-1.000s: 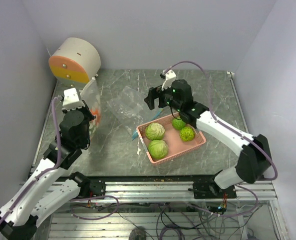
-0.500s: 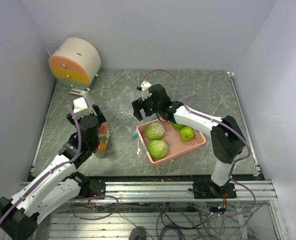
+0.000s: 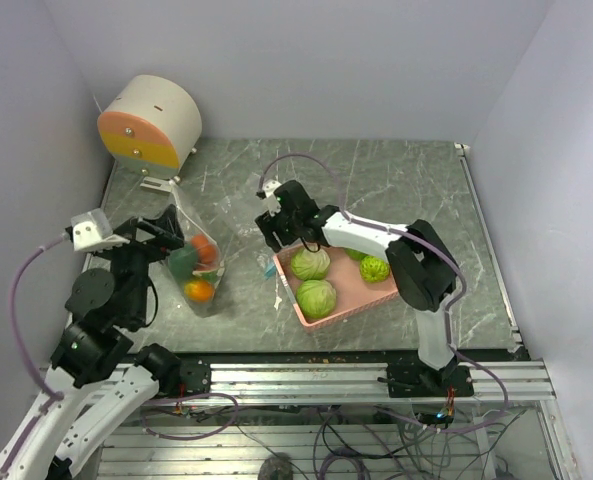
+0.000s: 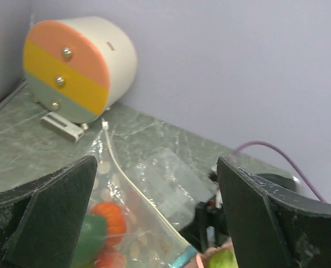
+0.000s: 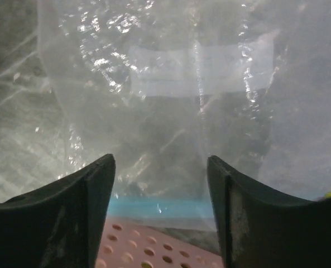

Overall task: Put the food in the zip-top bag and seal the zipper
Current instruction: Pick up the zipper food storage bag at the center of the board, then open the zipper of the food storage bag, then pick up the fake vegetable from the bin, then place the fake vegetable in the zipper food storage bag, then pick up the fake vegetable from the bin.

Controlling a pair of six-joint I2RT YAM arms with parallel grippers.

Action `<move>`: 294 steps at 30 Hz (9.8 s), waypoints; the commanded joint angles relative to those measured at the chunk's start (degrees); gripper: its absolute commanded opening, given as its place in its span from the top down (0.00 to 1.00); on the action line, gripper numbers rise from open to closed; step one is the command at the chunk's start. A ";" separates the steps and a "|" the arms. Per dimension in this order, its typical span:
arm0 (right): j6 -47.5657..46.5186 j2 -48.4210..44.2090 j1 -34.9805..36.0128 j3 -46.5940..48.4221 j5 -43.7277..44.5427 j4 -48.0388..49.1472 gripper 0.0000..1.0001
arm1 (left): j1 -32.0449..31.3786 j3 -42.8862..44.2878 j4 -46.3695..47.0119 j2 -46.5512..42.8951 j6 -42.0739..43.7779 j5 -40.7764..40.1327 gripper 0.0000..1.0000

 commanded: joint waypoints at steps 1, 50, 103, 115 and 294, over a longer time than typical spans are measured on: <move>0.26 3.70 0.20 3.48 2.20 -1.20 0.53 | -0.14 -0.19 -2.35 -4.09 2.73 11.91 0.00; 56.13 -33.84 -9.95 -17.78 -28.69 35.93 1.00 | -0.20 -19.30 60.37 19.35 -3.35 45.73 0.26; 33.25 -50.94 -11.84 -25.75 -6.68 8.36 0.00 | -0.60 6.02 -9.21 18.89 4.41 26.09 0.93; 31.25 -42.18 -11.08 -33.27 -4.88 0.75 0.00 | -0.65 10.46 -9.52 19.00 2.12 14.36 0.93; 22.23 -45.98 -9.11 -40.76 22.04 8.33 0.68 | -3.63 -0.08 -4.14 27.77 -2.83 32.94 0.93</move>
